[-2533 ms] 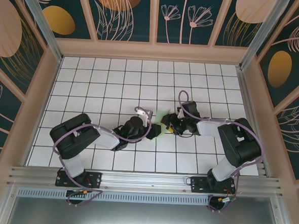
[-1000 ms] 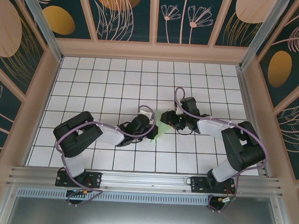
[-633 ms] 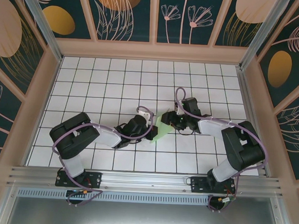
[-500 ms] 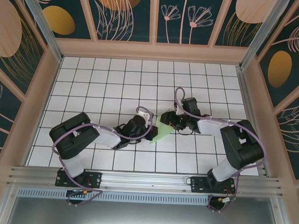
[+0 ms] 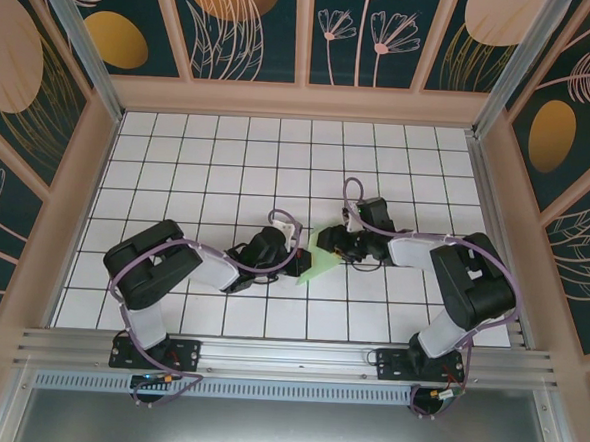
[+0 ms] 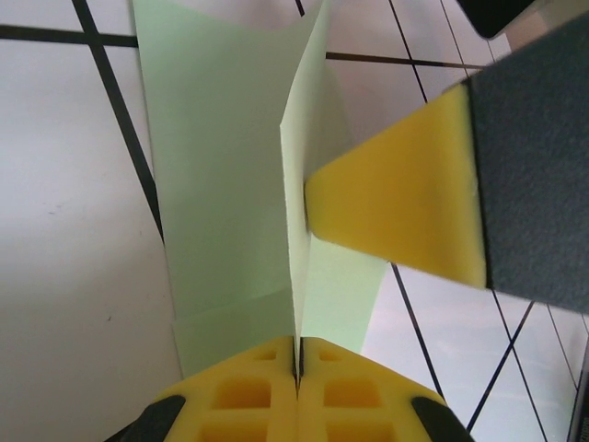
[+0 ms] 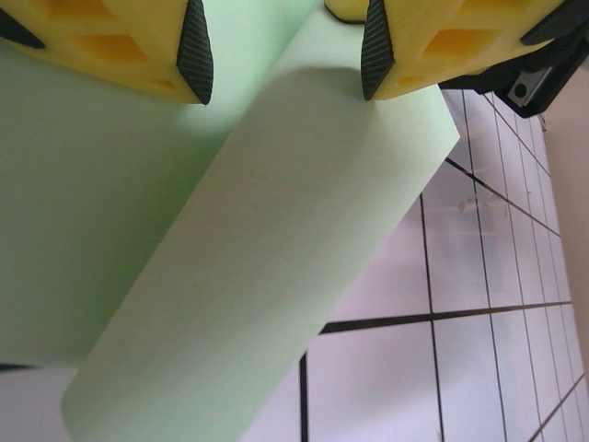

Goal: Fold a paper plane with a square sheet of paper (pick it up from the middle)
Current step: Fourth fold the wing at the center of the table.

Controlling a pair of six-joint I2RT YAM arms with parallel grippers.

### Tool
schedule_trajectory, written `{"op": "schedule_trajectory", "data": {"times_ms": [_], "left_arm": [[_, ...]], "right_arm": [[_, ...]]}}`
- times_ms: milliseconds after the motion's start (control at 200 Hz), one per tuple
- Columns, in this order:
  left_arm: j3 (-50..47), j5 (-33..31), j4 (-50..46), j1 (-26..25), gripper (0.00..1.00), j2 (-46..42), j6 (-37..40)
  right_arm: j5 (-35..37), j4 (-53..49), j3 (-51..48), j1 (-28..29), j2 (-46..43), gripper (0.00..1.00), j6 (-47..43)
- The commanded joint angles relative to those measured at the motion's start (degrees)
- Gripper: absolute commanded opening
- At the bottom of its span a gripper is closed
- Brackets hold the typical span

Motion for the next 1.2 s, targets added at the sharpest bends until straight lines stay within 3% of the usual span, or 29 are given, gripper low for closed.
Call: {"op": "schedule_trajectory", "data": {"times_ms": [0,295,545,856,1196], "left_arm": [[1.8,3.0,-0.1,0.6,0.02,1.6,-1.3],[3.6,5.5,-2.3,1.1,0.01,3.1,-1.4],[4.0,6.5,-2.3,1.3,0.04,3.6,-1.0],[4.2,8.1,-0.9,1.6,0.22,3.8,-0.5],[1.4,5.9,-1.1,1.7,0.33,-1.9,0.5]], "right_arm": [[-0.7,2.2,-1.8,-0.3,-1.8,0.50,-1.2],[1.8,0.3,-1.5,-0.2,-0.8,0.53,-0.9],[5.4,-2.3,-0.9,-0.2,1.2,0.49,0.1],[8.8,-4.9,-0.7,-0.1,2.7,0.48,1.7],[10.3,-7.2,-0.2,0.0,3.2,0.48,2.5]]}}
